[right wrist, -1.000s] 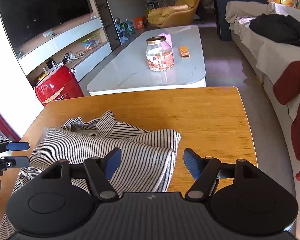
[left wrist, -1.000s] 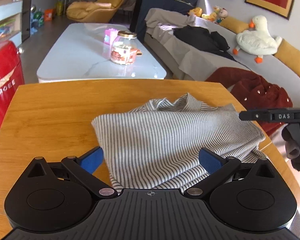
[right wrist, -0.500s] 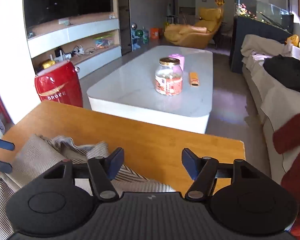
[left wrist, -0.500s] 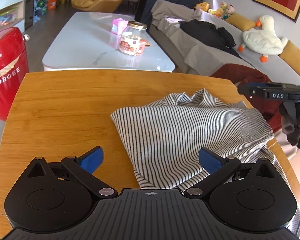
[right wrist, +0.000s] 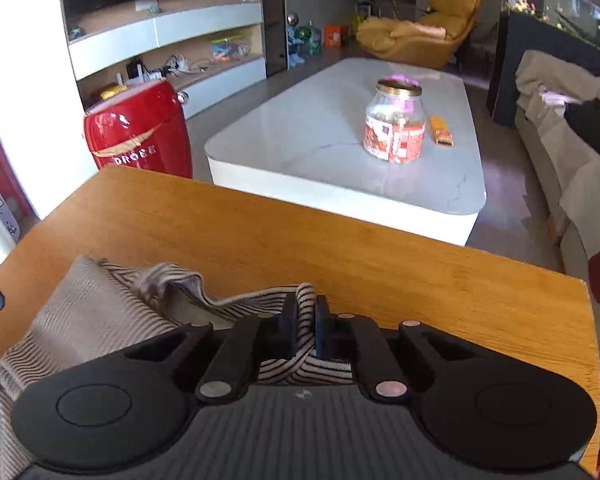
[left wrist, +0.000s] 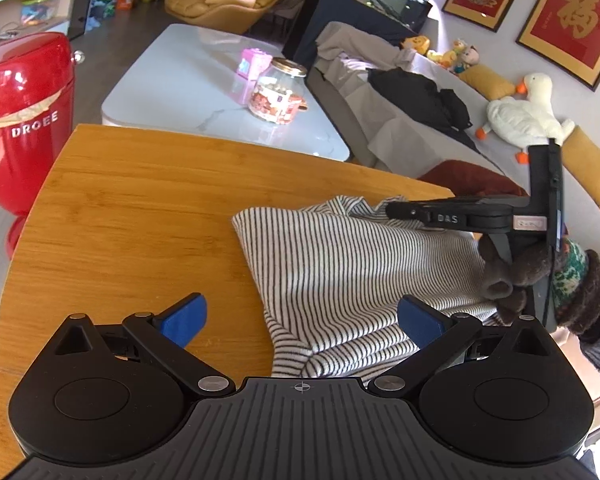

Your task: Fold clothes

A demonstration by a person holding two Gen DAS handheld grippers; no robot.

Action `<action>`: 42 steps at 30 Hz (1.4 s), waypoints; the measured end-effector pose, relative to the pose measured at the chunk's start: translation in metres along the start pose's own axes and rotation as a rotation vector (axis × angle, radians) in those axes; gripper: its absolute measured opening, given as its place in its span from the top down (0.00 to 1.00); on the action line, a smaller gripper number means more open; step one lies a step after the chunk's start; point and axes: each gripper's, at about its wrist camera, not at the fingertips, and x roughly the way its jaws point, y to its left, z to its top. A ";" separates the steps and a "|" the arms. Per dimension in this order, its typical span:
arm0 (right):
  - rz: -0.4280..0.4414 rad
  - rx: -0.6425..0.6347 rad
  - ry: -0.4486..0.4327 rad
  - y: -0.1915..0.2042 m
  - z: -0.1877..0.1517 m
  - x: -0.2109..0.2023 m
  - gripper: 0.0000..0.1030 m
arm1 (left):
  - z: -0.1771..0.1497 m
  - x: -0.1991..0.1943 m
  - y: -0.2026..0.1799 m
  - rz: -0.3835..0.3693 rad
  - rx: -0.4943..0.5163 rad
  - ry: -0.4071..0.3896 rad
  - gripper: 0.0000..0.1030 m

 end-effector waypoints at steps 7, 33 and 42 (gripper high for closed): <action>0.164 0.018 -0.148 0.027 -0.033 -0.139 0.94 | -0.005 -0.036 0.016 -0.047 -0.131 -0.080 0.00; 0.006 0.264 -0.108 0.022 -0.180 -0.219 0.25 | -0.078 -0.062 -0.022 -0.187 -0.066 0.076 0.13; 0.043 0.309 -0.124 0.027 -0.192 -0.166 0.45 | -0.071 -0.018 -0.017 -0.245 -0.177 0.185 0.24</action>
